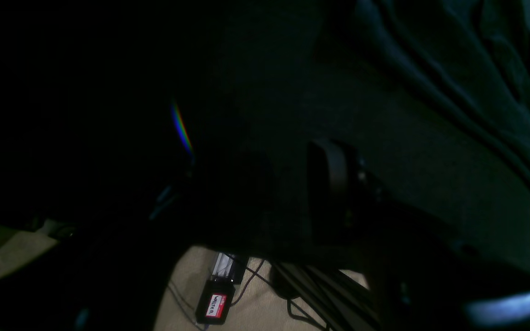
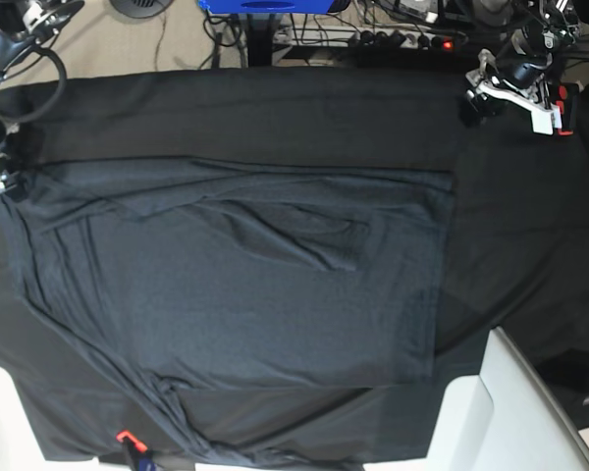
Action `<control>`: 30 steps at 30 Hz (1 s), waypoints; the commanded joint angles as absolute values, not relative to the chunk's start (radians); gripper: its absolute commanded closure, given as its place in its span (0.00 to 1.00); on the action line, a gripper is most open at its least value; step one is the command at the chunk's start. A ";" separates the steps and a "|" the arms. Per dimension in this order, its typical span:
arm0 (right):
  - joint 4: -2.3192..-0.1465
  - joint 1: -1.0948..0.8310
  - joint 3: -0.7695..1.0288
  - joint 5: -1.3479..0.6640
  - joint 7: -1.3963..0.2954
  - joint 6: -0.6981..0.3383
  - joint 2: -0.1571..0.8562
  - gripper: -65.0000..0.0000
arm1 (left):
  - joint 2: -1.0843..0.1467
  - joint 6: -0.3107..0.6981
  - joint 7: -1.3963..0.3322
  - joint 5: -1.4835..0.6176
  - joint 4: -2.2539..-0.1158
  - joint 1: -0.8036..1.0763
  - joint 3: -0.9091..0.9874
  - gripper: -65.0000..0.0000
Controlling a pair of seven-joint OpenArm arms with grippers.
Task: Fold the T-shirt properly
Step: 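Lift the collar edge with both grippers and pull it taut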
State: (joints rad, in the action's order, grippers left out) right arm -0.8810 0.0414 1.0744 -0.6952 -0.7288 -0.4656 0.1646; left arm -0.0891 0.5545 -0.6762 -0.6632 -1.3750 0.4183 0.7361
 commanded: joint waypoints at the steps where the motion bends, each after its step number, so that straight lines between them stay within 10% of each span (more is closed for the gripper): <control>1: -0.883 0.039 1.095 -0.657 -0.733 -0.446 0.179 0.46 | -0.102 0.567 -0.661 -0.682 -1.392 0.421 0.740 0.54; 30: -0.757 0.110 1.093 -0.654 -0.733 -0.444 0.174 0.48 | -0.101 0.567 -0.661 -0.684 -1.394 0.414 0.740 0.54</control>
